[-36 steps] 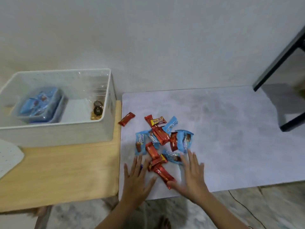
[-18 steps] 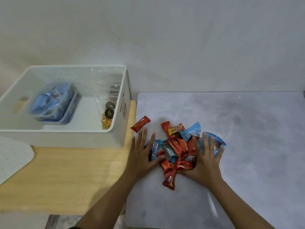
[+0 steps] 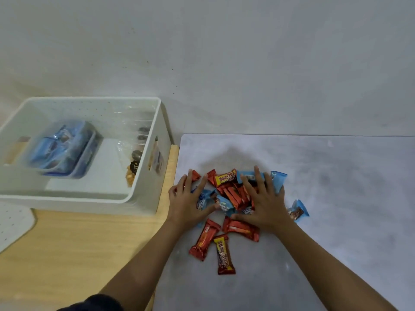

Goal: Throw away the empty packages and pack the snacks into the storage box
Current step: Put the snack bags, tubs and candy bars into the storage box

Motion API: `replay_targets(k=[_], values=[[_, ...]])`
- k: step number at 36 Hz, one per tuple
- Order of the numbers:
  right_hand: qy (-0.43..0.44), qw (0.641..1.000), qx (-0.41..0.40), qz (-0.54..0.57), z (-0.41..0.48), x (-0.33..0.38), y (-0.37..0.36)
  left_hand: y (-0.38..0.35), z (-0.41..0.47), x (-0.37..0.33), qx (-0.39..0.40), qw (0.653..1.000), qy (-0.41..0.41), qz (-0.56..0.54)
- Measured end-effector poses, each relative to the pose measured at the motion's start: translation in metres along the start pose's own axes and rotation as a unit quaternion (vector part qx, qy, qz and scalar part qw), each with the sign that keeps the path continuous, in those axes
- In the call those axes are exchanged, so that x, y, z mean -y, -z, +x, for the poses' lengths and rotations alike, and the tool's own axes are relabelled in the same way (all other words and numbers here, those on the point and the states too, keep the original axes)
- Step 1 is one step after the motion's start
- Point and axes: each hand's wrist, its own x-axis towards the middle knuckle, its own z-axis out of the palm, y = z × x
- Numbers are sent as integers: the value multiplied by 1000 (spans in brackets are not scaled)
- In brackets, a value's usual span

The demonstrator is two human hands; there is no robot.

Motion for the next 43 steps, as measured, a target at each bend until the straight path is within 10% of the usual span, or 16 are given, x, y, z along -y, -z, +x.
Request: replay_targets(k=[24,43], values=[[143,980,-139,-14,30,-23,9,-4,-20,-25,-54,994,84,-39],[82,943,-199,256,12,-17,62,49,-16,-57,-155,966,89,-188]])
